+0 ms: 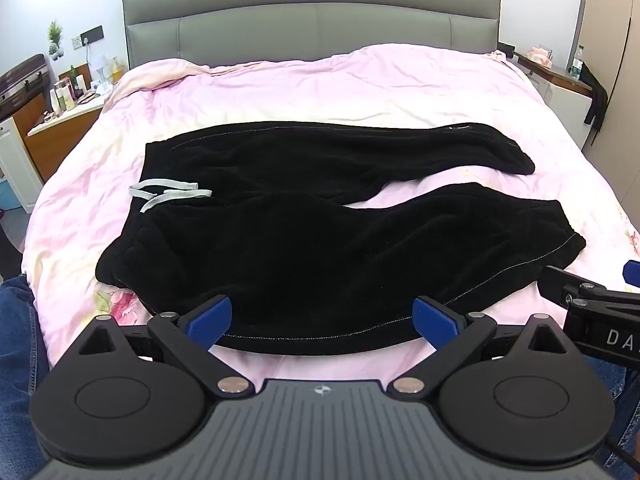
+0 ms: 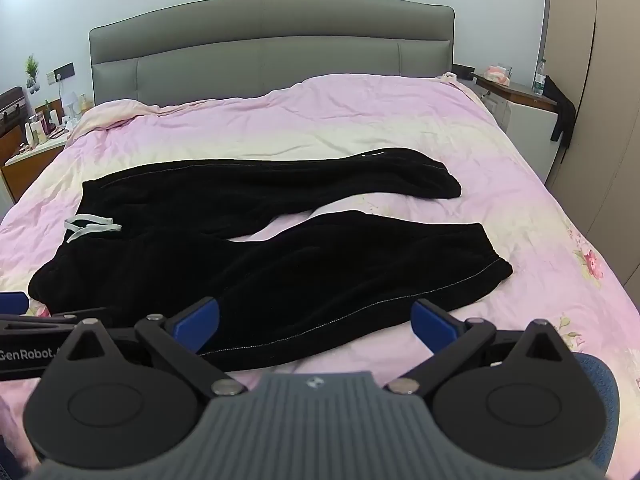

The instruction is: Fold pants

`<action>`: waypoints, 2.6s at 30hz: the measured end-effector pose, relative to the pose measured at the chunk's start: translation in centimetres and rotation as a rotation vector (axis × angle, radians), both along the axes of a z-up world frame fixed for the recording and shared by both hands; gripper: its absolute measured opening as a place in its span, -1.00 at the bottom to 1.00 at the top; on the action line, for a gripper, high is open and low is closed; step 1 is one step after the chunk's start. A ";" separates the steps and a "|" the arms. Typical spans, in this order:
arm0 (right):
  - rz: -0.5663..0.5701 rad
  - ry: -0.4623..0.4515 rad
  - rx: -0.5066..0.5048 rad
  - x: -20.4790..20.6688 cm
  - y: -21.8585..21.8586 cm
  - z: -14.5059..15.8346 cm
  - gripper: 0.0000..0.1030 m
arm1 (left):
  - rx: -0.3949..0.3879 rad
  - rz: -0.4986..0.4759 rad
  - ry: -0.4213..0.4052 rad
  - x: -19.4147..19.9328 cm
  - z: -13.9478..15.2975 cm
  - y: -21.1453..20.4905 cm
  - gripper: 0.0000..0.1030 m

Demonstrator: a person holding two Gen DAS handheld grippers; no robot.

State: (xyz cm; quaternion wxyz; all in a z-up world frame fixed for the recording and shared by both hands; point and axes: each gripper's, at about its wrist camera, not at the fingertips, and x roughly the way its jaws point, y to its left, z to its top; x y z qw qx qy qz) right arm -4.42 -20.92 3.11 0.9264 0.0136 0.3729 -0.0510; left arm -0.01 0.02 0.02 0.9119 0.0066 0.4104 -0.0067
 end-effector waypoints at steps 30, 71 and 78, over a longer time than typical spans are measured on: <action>-0.005 0.009 0.013 0.1 -0.1 -0.2 0.91 | 0.009 -0.001 0.008 0.1 -0.3 -0.1 1.00; -0.012 0.017 0.010 0.1 -0.4 -0.1 0.91 | 0.008 0.000 0.009 -0.1 -0.4 -0.1 1.00; -0.012 0.018 0.009 0.2 -0.4 -0.2 0.91 | 0.008 0.000 0.010 -0.1 -0.4 -0.1 1.00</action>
